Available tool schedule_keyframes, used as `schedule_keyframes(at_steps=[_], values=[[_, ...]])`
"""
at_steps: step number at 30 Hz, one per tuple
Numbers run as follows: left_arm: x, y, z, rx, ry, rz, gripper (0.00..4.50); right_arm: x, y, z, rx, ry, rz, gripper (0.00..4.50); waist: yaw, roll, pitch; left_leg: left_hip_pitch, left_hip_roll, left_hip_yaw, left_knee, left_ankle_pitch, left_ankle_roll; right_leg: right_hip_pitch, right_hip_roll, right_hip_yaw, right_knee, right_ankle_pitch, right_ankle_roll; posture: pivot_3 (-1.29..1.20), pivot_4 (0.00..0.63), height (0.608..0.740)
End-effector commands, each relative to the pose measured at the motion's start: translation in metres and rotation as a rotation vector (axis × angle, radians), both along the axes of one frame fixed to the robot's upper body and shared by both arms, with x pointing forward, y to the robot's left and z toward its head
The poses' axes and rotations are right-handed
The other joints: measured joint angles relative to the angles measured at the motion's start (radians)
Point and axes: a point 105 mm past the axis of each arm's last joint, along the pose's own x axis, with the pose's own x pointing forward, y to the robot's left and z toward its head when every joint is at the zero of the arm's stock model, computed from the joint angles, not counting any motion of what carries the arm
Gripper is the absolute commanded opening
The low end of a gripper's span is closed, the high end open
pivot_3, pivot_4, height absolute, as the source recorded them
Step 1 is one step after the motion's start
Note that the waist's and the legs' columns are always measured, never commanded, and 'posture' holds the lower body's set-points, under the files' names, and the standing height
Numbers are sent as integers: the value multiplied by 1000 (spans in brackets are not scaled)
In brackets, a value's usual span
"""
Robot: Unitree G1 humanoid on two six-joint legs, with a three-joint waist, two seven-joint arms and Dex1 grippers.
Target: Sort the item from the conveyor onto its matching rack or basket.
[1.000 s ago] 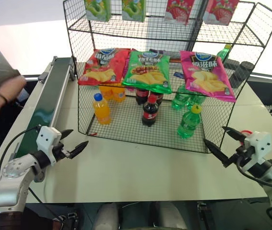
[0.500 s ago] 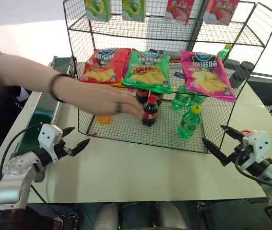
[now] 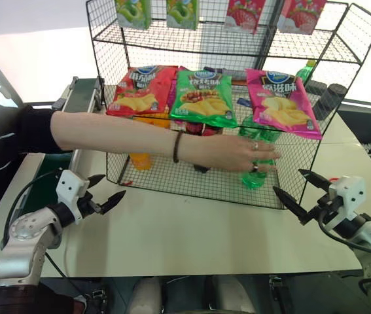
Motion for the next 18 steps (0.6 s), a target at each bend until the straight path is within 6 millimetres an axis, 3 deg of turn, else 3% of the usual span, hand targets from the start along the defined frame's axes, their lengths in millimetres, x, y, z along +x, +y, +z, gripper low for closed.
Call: schedule_keyframes(at_steps=[1, 18], values=[[1, 1, 9, 10, -43, 2, 4500, 0, 3, 10, -7, -51, 2, 4460, 0, 0, 0, 0, 0, 0, 0, 0, 0, 0, 0, 0, 0, 0, 0, 0, 150, 740], [-1, -1, 7, 21, -29, -17, 4500, -1, 3, 8, 2, -48, -4, 4460, 0, 0, 0, 0, 0, 0, 0, 0, 0, 0, 0, 0, 0, 0, 0, 0, 150, 740]])
